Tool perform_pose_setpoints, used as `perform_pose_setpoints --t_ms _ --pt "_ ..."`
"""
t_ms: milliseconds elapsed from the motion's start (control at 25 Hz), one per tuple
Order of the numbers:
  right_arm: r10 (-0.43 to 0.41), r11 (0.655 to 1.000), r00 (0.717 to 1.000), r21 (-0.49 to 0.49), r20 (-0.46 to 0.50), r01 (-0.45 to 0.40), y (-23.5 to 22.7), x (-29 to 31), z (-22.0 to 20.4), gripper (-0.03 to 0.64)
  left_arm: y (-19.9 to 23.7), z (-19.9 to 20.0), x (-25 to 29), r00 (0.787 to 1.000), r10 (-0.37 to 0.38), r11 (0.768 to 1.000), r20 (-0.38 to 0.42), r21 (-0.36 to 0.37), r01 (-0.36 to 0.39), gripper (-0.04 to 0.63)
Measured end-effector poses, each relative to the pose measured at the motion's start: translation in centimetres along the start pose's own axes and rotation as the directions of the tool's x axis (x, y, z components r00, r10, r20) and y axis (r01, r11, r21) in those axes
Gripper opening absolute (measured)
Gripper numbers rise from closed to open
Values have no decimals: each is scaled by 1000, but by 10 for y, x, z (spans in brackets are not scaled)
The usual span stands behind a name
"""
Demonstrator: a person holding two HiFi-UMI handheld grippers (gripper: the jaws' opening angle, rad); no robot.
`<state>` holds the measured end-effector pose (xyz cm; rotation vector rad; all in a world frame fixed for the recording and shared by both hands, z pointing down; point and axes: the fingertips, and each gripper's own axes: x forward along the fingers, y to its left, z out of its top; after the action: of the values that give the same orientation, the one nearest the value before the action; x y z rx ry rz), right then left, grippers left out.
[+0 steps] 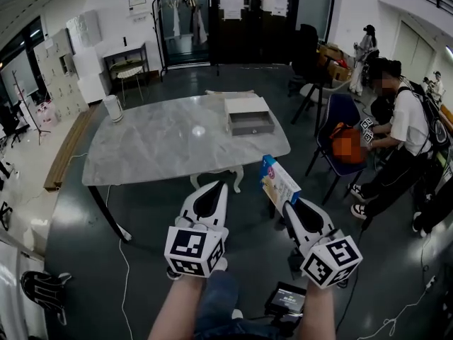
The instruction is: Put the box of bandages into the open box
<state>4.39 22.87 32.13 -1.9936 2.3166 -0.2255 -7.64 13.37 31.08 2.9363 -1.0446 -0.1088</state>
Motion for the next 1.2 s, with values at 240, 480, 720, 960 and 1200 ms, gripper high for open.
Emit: perform_pose_setpoints --t_ms 240,480,720,960,1200 --pt "-21 999 1000 -30 -16 21 -25 38 -3 92 30 -8 42 1000 -4 1000 20 -25 5 12" --pt "-39 996 999 -79 -31 36 -59 104 11 92 74 -6 107 999 -2 999 32 -49 3 12" --pt "-63 995 996 -82 -57 59 -89 166 22 92 122 -12 163 1000 7 997 15 -76 -6 12" --pt "-59 995 996 -89 -62 53 -114 227 29 92 163 -16 210 1000 12 996 1 -91 -12 12" --pt "-84 993 994 -90 -74 77 -137 284 37 92 210 -11 254 1000 11 996 -12 -86 -12 12"
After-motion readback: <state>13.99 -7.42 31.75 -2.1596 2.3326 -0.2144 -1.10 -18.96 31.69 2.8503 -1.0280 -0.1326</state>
